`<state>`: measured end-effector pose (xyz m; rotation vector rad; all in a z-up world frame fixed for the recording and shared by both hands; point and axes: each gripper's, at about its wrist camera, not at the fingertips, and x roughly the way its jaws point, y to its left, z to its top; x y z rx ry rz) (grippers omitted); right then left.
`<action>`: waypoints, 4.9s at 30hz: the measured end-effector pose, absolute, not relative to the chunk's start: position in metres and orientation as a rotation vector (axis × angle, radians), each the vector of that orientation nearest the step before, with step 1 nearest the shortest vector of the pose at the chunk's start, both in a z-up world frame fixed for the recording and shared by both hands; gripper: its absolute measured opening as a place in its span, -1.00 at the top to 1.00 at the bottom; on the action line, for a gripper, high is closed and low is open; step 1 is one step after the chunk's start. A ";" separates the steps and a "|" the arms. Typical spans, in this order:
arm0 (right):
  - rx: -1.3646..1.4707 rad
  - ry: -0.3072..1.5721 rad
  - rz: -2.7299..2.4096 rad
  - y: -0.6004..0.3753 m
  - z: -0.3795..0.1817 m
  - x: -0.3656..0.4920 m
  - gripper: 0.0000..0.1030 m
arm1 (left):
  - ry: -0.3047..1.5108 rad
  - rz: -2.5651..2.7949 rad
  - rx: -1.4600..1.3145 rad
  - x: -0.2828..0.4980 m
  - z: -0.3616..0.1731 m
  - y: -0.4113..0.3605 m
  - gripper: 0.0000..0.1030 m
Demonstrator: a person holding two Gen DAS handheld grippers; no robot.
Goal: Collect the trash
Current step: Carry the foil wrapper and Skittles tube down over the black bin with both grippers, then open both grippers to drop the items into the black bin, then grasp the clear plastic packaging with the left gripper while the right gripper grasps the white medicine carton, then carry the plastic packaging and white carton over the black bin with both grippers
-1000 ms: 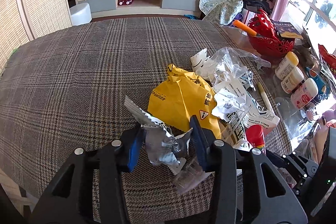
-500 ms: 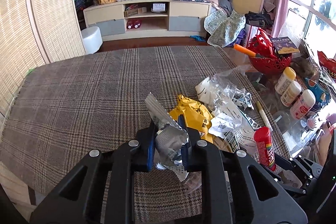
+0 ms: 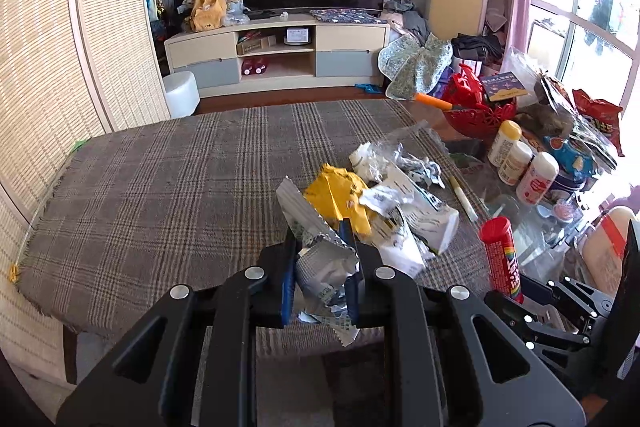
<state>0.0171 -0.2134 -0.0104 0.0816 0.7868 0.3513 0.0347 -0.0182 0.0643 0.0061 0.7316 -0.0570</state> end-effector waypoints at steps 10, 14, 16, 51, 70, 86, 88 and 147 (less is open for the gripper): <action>0.103 0.893 0.321 -0.226 -0.056 -0.051 0.21 | 0.834 -0.148 -0.030 -0.046 0.006 -0.041 0.64; 0.103 0.971 0.320 -0.223 -0.095 -0.063 0.21 | 0.901 -0.176 -0.033 -0.060 -0.034 -0.054 0.64; 0.094 1.007 0.322 -0.221 -0.112 -0.065 0.21 | 0.927 -0.188 -0.050 -0.064 -0.054 -0.054 0.64; 0.006 1.210 0.209 -0.210 -0.188 -0.038 -0.76 | 1.108 -0.199 -0.083 -0.023 -0.159 -0.037 -0.66; 0.084 0.955 0.145 -0.268 -0.037 0.036 -0.93 | 0.948 -0.098 -0.025 0.028 -0.053 0.004 -0.67; 0.176 0.952 0.242 -0.235 -0.035 0.140 -0.42 | 0.945 -0.179 0.030 0.103 -0.065 -0.015 -0.47; 0.155 0.961 0.251 -0.228 -0.040 0.146 -0.42 | 0.950 -0.190 0.045 0.107 -0.068 -0.019 -0.44; 0.169 0.760 0.227 -0.275 0.007 0.046 -0.21 | 0.886 -0.278 -0.011 0.025 -0.041 -0.031 0.75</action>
